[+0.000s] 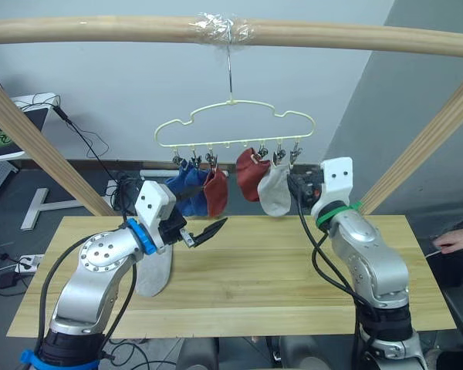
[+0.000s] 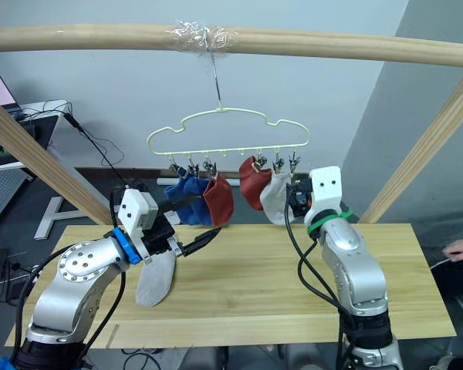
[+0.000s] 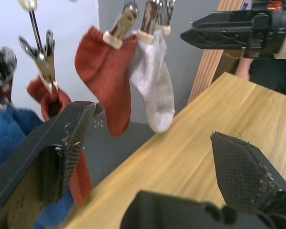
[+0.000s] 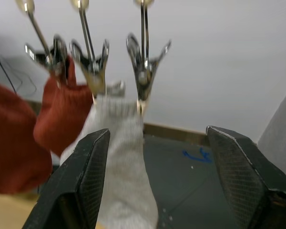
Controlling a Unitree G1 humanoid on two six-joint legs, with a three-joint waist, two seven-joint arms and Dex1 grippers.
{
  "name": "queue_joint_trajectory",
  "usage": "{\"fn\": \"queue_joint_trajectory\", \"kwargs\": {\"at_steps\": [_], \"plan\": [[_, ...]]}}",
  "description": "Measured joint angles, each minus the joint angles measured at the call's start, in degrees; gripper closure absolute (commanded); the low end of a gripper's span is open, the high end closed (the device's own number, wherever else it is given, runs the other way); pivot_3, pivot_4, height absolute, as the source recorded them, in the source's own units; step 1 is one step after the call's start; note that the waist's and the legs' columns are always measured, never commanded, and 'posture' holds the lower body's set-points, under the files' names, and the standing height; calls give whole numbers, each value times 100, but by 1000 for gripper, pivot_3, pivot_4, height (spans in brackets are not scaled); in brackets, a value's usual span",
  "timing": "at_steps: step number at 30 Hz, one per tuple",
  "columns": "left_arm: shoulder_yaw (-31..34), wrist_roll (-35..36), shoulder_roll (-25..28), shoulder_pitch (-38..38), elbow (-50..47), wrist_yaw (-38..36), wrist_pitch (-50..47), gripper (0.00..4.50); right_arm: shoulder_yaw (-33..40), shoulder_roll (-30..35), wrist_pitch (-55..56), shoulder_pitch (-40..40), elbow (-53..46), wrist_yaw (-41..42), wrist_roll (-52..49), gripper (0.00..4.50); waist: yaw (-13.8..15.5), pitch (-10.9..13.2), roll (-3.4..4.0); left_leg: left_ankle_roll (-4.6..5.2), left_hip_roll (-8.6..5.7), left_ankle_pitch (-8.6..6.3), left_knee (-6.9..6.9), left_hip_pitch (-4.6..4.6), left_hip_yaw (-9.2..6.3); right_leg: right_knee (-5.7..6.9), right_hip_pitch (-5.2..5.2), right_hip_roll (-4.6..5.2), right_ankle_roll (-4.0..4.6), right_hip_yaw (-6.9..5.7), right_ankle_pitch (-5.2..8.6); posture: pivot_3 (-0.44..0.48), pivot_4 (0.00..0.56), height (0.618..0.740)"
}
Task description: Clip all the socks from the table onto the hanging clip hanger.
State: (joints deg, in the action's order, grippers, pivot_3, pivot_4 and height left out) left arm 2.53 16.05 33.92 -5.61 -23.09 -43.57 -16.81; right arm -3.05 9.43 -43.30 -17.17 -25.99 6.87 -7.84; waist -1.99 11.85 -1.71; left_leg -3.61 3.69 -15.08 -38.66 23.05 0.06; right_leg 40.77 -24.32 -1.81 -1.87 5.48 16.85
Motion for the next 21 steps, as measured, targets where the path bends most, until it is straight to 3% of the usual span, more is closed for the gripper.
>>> {"fn": "queue_joint_trajectory", "kwargs": {"at_steps": [9, 21], "plan": [[28, 157, 160, 292, 0, -227, 30, 0, -231, 944, 560, 393, -343, 795, 38, 1157, 2, 0, -1, 0, 0, 0, 3, 1, 2, -6, 0, 1, 0, 1, 1, 28, 175, 700], [178, 198, 310, 615, 161, -609, 600, 0, -34, 1360, 463, 882, -891, 1723, -809, 1157, 1, -5, -8, 0, -1, 0, 0, -3, 1, -2, 4, 2, -2, -1, 0, 24, 141, 700]]}}
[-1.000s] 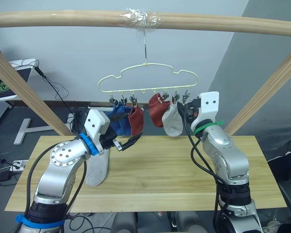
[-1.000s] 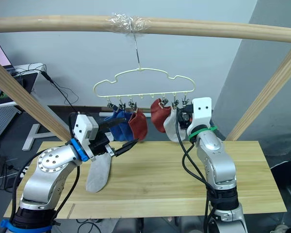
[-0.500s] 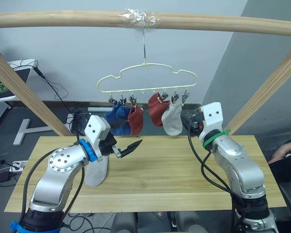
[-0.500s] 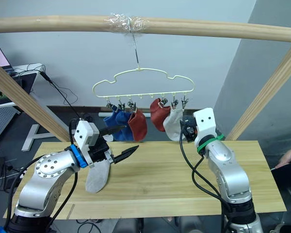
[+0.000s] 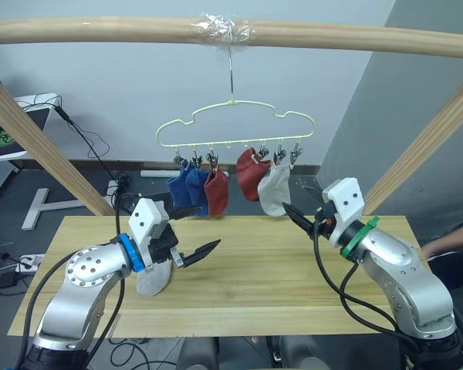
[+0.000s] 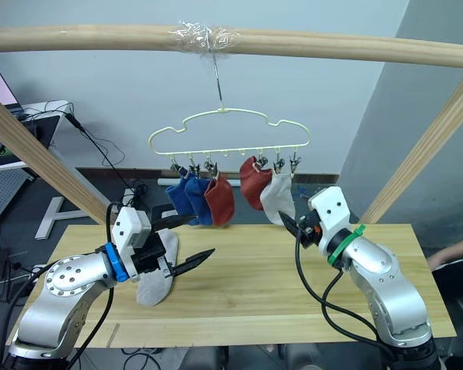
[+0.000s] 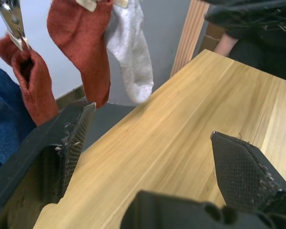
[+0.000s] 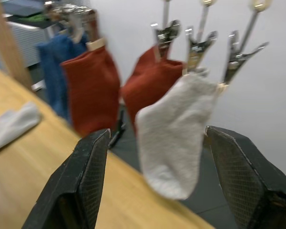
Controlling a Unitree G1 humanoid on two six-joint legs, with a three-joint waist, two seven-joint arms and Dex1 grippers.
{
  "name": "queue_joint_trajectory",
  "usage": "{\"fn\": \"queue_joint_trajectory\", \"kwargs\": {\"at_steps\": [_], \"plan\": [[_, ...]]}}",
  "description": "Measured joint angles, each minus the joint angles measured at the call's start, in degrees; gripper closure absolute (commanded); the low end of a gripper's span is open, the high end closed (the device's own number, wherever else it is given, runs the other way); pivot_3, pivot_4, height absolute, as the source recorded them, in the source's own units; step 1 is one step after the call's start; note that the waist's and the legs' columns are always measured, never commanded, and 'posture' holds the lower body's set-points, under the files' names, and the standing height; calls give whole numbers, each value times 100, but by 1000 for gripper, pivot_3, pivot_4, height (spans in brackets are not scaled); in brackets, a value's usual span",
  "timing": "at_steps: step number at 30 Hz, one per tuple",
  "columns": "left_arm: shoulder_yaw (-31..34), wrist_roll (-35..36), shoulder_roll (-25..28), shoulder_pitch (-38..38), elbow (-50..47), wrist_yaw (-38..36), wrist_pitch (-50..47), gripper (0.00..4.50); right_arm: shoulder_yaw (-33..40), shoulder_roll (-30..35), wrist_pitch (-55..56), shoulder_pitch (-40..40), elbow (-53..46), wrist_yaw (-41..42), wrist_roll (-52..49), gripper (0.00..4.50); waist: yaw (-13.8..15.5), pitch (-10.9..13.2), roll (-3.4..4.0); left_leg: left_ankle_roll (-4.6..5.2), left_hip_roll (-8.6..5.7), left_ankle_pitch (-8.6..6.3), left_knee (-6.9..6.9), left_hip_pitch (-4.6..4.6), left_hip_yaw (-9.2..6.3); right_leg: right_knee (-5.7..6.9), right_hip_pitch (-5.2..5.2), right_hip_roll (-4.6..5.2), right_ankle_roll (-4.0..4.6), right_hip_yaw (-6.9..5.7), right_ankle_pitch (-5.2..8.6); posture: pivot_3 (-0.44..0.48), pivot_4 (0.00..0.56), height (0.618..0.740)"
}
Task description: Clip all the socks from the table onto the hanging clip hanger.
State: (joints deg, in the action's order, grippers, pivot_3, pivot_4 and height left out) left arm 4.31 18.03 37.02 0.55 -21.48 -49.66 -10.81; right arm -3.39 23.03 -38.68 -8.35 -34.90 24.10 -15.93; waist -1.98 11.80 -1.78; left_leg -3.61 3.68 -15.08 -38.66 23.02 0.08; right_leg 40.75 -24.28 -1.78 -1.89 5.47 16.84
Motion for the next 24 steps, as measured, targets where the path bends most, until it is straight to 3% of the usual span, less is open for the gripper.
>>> {"fn": "queue_joint_trajectory", "kwargs": {"at_steps": [24], "plan": [[-69, -34, -104, -139, 669, -214, 735, 0, -21, -212, 64, -202, 161, -308, 134, 1157, 3, -18, -22, 0, 0, 1, -9, 0, -1, 12, 1, 0, -1, -1, -2, 22, 133, 700]]}}
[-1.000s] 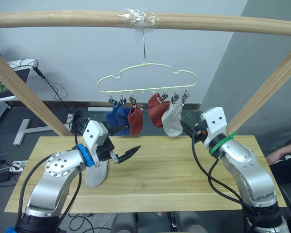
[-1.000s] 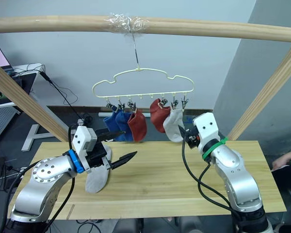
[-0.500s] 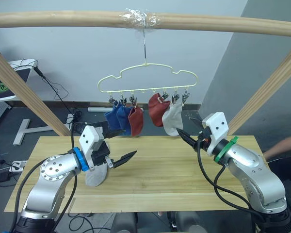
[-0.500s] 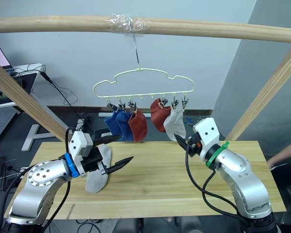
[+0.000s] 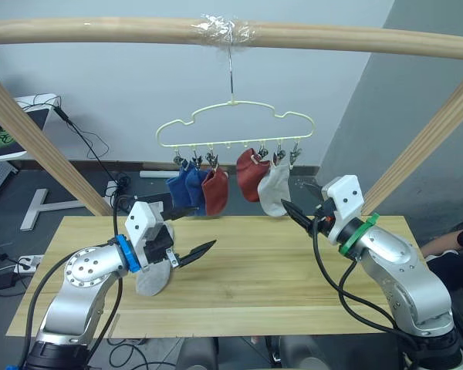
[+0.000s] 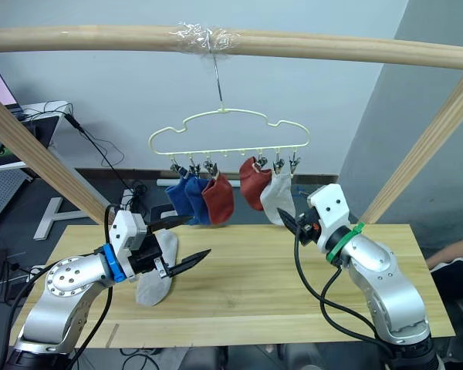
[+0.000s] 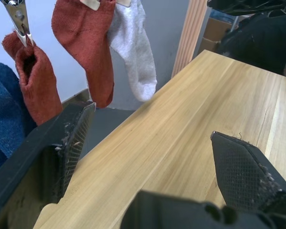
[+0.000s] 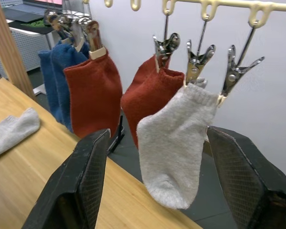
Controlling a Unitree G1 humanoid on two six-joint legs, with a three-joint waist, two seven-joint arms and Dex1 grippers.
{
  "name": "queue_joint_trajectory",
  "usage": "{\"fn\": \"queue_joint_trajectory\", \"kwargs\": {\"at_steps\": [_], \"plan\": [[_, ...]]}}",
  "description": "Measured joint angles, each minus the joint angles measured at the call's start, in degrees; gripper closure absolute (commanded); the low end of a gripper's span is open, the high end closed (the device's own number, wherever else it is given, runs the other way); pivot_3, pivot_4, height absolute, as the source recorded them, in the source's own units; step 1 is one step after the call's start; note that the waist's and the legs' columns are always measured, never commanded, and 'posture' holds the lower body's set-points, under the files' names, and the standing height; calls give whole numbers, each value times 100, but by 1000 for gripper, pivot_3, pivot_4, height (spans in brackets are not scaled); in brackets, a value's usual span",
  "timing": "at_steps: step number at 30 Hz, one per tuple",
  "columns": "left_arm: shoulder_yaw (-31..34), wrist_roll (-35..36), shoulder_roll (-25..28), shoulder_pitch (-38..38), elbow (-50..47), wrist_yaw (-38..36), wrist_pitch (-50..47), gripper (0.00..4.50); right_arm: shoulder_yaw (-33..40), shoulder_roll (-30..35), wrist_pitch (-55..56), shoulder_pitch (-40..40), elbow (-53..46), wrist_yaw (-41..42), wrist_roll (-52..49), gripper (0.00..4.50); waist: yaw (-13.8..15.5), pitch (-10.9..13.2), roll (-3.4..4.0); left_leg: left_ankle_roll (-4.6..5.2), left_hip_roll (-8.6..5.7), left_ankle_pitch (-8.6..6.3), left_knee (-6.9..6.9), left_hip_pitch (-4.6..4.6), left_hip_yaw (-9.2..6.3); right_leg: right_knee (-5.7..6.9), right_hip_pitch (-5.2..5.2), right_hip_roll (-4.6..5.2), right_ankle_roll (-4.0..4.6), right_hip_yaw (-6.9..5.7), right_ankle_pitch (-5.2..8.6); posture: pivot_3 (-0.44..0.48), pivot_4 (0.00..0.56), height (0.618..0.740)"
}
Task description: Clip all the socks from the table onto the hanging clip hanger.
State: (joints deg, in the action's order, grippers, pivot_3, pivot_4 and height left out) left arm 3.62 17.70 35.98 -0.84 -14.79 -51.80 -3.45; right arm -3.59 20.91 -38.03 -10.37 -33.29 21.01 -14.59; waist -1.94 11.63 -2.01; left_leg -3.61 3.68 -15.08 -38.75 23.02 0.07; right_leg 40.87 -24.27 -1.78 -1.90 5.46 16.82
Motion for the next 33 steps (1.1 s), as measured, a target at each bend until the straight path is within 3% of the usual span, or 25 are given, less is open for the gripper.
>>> {"fn": "queue_joint_trajectory", "kwargs": {"at_steps": [13, 33], "plan": [[-297, 47, -213, -799, -84, 108, -605, 0, 51, -1168, -38, -902, 798, -1332, 460, 1157, -1, -2, -1, 0, -1, 0, -3, 0, -1, 4, 1, -1, -1, 0, -3, 16, 158, 700], [-373, 279, -255, -1468, -683, 383, -1666, 0, 184, -1994, 71, -1580, 1618, -2239, 877, 1157, -12, -1, 0, 0, -1, 0, -2, 2, 0, 4, -1, -1, 4, 1, -5, 16, 163, 700]]}}
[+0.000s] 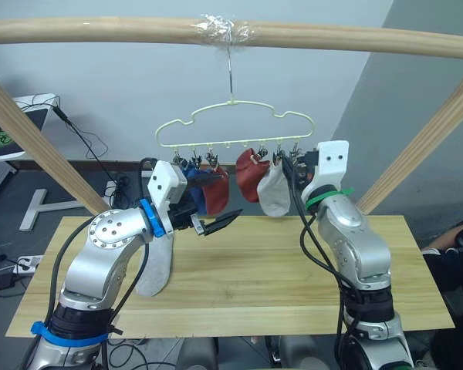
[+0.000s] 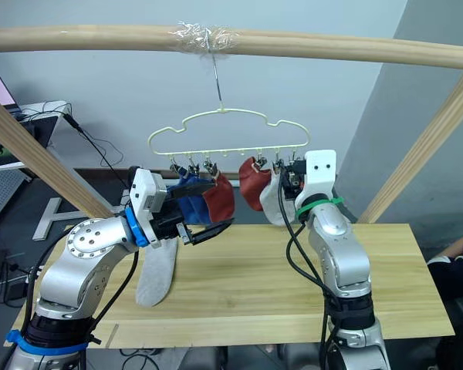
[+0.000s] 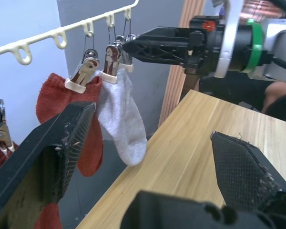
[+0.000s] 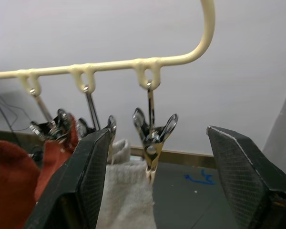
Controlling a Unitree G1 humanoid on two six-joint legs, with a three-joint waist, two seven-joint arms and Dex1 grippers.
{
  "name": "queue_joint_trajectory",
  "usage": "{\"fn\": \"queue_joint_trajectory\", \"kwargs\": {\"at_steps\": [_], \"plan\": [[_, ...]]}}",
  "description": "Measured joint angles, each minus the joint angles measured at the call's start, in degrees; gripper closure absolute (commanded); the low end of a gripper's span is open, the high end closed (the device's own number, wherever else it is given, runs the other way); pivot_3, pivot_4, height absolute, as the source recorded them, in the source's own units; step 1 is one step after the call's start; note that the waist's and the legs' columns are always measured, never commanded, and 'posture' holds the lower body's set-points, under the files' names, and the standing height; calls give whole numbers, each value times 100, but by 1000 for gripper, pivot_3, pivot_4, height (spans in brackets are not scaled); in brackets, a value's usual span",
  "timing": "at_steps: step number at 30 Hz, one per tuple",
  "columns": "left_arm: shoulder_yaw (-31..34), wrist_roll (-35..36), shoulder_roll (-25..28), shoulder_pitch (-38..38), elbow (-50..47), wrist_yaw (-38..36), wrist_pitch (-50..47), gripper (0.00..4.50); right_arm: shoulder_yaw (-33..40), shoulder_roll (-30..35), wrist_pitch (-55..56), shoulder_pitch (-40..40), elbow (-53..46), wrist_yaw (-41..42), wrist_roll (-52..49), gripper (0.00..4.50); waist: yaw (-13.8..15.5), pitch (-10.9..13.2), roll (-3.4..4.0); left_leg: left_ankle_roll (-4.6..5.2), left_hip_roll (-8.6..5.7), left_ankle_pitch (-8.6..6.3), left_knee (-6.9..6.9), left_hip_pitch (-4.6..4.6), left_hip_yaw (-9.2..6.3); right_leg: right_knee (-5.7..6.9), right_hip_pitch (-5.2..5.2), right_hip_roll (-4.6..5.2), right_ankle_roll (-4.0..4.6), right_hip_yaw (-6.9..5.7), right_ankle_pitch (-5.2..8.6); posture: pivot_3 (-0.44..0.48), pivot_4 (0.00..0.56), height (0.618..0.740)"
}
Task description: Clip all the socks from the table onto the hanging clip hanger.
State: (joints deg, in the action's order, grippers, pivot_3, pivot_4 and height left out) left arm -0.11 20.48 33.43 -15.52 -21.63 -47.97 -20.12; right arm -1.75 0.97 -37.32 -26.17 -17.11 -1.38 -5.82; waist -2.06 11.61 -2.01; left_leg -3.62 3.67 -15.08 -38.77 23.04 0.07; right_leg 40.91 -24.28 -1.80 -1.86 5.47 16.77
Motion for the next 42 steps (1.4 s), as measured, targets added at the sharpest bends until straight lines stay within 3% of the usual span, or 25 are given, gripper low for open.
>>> {"fn": "queue_joint_trajectory", "kwargs": {"at_steps": [13, 27, 42], "plan": [[0, 17, 2, -19, -42, 1, -93, 0, -4, -140, 168, -160, 229, -111, 113, 1157, 6, 0, 0, 0, 0, 0, 0, 0, -1, 0, 0, 0, -1, -1, 1, 29, 166, 700], [44, 81, 8, 14, -64, -12, -68, 0, -52, 1, -63, 594, -760, 267, -99, 1157, 7, 0, 0, 0, 0, 0, 1, 0, -2, -1, 0, 0, -5, -1, 3, 21, 166, 700], [43, 83, 15, 56, 22, -42, 135, 0, -7, -37, -102, 259, -98, -32, 143, 1157, 4, 1, 1, 0, 0, 0, 1, 1, 1, -2, -1, 0, -5, 1, 3, 26, 164, 700]]}}
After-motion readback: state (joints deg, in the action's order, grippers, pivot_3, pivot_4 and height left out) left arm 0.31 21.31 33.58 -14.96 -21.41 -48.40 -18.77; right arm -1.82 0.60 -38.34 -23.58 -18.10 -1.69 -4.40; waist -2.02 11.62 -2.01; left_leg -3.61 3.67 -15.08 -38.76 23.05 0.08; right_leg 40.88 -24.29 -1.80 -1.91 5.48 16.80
